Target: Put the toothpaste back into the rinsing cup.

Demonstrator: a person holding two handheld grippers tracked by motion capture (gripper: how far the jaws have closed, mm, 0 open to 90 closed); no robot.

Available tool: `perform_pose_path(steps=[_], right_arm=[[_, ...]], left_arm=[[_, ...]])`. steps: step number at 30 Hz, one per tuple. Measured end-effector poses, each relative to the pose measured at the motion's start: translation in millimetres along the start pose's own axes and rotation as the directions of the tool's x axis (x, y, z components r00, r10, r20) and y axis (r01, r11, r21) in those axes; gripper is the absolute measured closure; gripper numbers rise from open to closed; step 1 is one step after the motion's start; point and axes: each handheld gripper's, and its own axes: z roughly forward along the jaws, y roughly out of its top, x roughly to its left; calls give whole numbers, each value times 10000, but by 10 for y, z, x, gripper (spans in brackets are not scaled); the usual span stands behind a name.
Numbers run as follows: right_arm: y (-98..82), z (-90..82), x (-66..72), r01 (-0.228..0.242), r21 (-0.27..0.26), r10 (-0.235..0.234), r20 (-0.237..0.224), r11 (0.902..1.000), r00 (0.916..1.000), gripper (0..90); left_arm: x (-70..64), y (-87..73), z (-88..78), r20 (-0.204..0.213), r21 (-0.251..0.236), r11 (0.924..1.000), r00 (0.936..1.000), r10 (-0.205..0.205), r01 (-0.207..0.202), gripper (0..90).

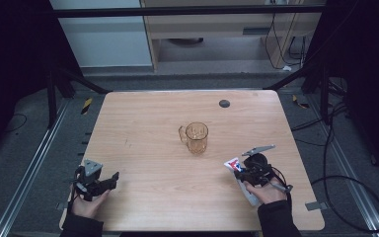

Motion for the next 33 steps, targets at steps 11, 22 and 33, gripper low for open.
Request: perform_pose_path(steps=[11, 22, 33], right_arm=[[249, -334, 96, -581, -3368, 523, -263, 9398, 9983, 730], [713, -365, 201, -1013, -5834, 1237, -15, 8059, 9923, 729], [1053, -201, 293, -1506, -7173, 1969, -190, 6803, 9802, 729]], left_arm=[[-9, 3, 5, 5, -28, 10000, 10000, -4, 4, 297], [-4, 3, -4, 5, -102, 9999, 10000, 1, -1, 297], [0, 4, -2, 13, -108, 9999, 10000, -37, 38, 297]])
